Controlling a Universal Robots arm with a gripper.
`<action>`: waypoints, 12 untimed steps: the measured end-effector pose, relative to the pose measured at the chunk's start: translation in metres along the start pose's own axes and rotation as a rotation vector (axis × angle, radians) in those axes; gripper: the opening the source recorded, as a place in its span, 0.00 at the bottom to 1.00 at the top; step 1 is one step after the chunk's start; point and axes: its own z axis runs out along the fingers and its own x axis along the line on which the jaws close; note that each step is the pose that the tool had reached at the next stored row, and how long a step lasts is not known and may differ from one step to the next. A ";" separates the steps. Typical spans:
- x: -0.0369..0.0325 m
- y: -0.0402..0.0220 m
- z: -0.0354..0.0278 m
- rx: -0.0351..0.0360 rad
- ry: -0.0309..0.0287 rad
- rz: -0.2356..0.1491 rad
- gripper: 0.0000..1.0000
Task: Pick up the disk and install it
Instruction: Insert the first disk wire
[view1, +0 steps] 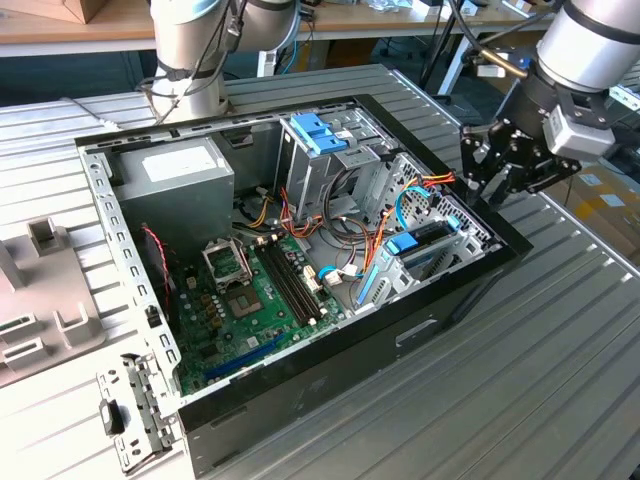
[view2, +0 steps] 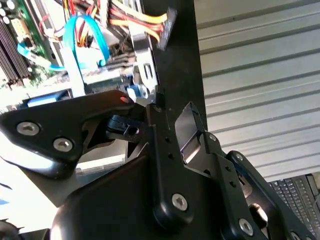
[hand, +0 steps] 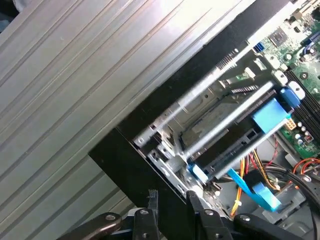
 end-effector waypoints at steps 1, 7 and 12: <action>-0.0026 -0.0029 0.0003 -0.0002 0.0002 0.000 0.36; -0.0199 -0.0220 0.0008 -0.0013 0.0012 -0.003 0.36; -0.0210 -0.0257 0.0017 0.0001 -0.0010 -0.029 0.36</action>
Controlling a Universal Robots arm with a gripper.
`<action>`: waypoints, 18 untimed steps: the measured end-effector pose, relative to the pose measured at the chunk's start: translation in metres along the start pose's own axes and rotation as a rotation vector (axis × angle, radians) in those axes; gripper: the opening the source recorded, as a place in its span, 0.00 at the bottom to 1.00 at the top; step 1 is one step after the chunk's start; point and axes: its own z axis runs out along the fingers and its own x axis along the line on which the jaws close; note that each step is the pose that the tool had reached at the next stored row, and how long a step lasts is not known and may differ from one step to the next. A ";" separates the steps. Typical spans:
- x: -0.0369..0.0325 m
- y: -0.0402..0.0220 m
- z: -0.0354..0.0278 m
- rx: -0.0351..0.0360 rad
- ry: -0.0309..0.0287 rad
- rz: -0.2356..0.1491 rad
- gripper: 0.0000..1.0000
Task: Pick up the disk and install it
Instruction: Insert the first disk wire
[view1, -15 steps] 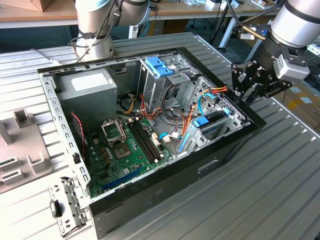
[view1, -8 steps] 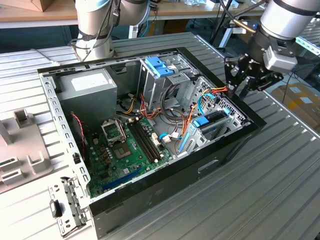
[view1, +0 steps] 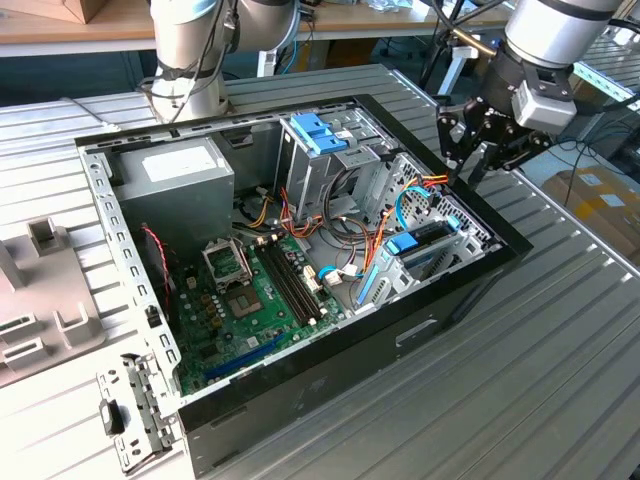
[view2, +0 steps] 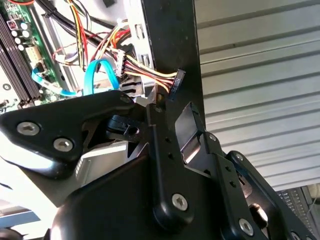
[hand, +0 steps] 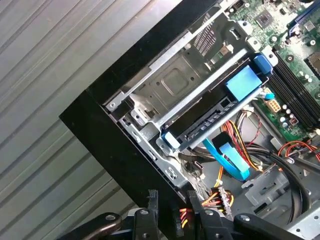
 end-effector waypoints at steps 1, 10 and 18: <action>0.0006 -0.0008 0.0004 0.0004 -0.0007 -0.008 0.36; -0.0076 -0.0152 0.0036 -0.0018 0.0003 -0.029 0.36; -0.0072 -0.0147 0.0068 -0.0054 0.0028 -0.039 0.36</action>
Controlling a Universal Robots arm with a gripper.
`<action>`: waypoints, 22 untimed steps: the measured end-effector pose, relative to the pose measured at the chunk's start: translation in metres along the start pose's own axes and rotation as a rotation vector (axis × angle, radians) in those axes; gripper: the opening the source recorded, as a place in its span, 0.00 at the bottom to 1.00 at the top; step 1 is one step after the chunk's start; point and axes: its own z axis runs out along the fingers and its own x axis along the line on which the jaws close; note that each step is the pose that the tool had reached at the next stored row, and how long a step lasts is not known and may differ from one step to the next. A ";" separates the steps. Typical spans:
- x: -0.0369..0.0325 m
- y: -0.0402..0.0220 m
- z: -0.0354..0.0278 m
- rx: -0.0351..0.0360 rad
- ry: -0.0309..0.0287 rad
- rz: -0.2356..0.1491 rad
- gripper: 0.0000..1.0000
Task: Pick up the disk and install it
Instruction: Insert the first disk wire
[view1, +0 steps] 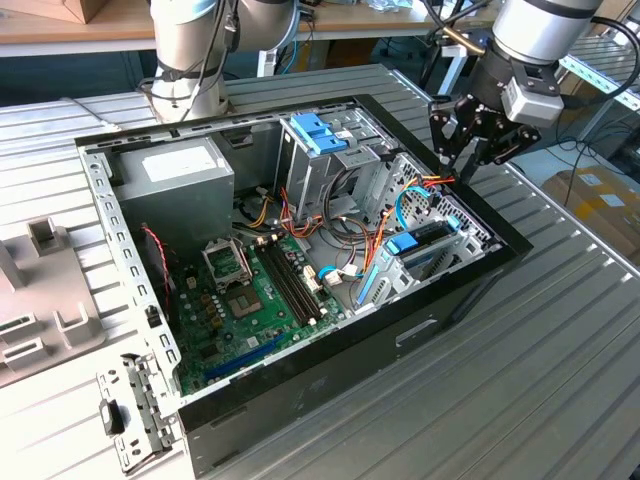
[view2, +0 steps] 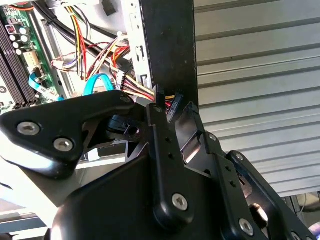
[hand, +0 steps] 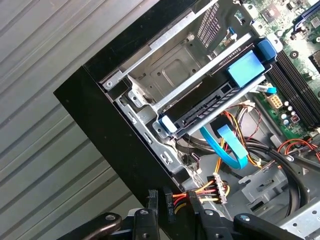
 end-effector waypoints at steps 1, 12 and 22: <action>0.0000 0.0001 0.0005 -0.0002 0.0001 0.000 0.36; 0.0004 0.0006 0.0008 -0.0001 0.0000 0.000 0.19; -0.0003 -0.0009 -0.0035 0.0014 -0.0012 0.000 0.17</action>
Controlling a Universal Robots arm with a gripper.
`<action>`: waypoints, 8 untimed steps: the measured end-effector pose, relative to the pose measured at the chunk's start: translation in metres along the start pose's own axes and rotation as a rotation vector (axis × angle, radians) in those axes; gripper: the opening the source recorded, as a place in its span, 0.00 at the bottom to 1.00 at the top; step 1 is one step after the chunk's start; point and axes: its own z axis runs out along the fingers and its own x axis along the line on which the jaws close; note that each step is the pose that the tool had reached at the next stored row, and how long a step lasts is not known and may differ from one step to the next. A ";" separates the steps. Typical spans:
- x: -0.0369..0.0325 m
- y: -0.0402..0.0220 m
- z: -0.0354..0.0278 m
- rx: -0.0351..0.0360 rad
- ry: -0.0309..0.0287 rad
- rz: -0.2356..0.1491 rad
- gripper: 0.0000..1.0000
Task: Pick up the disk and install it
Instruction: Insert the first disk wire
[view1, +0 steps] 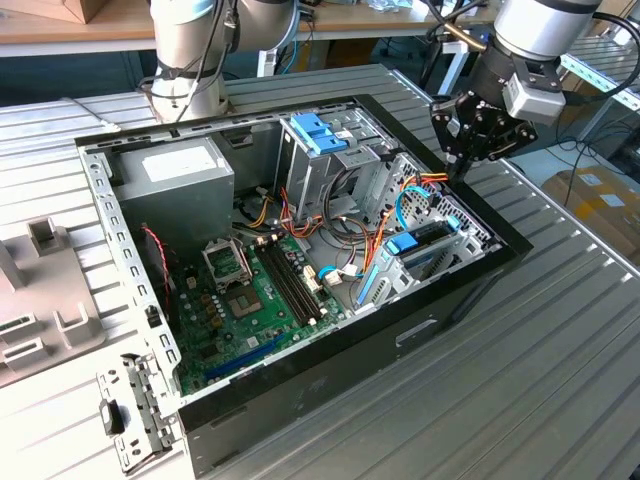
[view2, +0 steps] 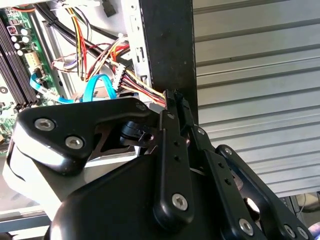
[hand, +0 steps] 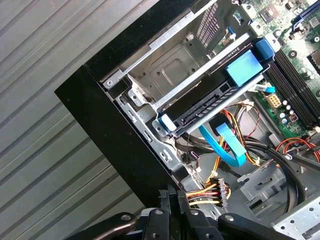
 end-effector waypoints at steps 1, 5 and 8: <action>-0.0001 -0.0001 -0.0001 0.0000 0.0000 0.000 0.17; -0.0001 -0.0002 -0.0001 0.0002 -0.0001 0.000 0.17; -0.0002 -0.0003 -0.0002 0.0003 -0.0002 0.000 0.17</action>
